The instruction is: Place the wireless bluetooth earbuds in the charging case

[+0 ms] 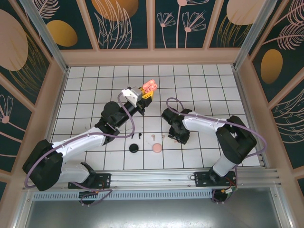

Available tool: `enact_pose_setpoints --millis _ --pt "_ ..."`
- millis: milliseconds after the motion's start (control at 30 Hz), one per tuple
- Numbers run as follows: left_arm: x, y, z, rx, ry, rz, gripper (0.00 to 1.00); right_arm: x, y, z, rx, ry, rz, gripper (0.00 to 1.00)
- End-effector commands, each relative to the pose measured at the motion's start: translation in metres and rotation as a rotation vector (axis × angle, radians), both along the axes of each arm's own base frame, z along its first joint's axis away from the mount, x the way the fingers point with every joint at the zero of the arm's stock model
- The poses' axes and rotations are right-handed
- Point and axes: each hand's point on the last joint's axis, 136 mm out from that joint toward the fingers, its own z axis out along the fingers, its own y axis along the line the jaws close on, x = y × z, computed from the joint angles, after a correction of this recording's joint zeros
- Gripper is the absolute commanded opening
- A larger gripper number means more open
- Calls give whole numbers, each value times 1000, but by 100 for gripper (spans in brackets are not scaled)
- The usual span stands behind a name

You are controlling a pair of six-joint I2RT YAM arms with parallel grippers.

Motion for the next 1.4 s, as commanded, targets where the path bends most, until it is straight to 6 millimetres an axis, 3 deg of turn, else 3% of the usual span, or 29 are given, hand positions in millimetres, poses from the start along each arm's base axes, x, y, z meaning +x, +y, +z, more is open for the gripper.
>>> enact_pose_setpoints --millis 0,1367 --pt "-9 0 11 -20 -37 -24 0 10 -1 1 -14 -25 -24 48" --pt "-7 -3 11 -24 -25 -33 0 2 -5 -16 1 1 -10 27"
